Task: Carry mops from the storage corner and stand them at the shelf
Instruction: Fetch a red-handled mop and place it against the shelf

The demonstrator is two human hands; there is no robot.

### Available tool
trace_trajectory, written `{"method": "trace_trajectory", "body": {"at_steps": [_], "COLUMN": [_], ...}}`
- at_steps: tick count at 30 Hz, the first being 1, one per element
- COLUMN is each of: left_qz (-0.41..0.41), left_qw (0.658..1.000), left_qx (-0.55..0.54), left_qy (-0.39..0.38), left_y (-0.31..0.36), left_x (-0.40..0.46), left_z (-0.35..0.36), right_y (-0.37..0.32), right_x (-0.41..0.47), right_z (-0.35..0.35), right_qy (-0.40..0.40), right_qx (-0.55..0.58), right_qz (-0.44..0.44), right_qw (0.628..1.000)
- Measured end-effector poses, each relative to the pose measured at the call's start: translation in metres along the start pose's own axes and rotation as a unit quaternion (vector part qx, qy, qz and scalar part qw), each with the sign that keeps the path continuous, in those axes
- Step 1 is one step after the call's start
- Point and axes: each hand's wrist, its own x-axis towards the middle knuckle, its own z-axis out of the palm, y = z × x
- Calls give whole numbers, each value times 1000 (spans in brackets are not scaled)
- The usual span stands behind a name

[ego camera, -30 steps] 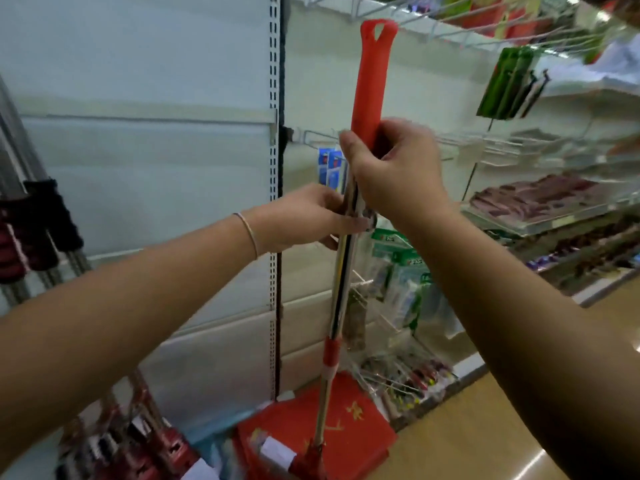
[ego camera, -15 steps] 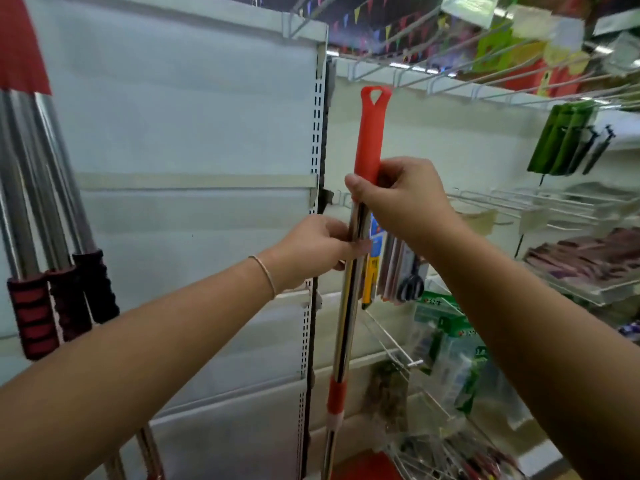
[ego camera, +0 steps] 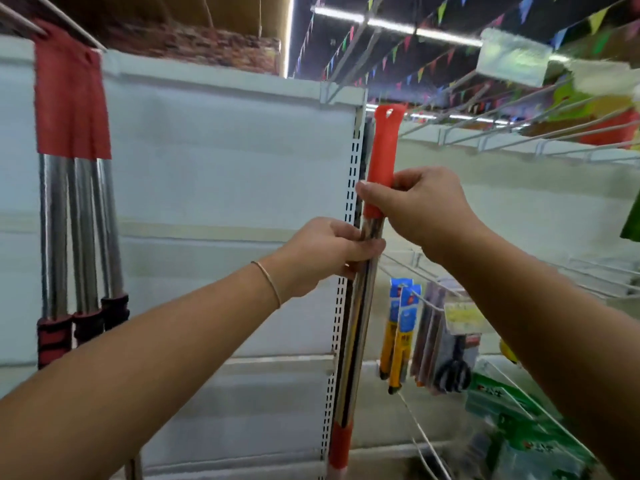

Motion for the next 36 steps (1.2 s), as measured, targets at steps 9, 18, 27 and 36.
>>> {"method": "trace_trajectory", "body": {"at_steps": [9, 18, 27, 36], "left_qz": [84, 62, 144, 151], "left_qw": [993, 998, 981, 967], "left_qx": [-19, 9, 52, 102], "left_qy": [75, 25, 118, 179], "left_y": [37, 46, 67, 63], "left_x": [18, -3, -7, 5], "left_z": [-15, -25, -21, -20], "right_y": [-13, -43, -65, -58], "right_x": [30, 31, 30, 43], "right_z": [4, -11, -19, -12], "right_qy": [-15, -34, -32, -46], "right_qx": [14, 46, 84, 87], "right_qz": [-42, -77, -91, -74], "right_qw": [999, 995, 992, 992]}}
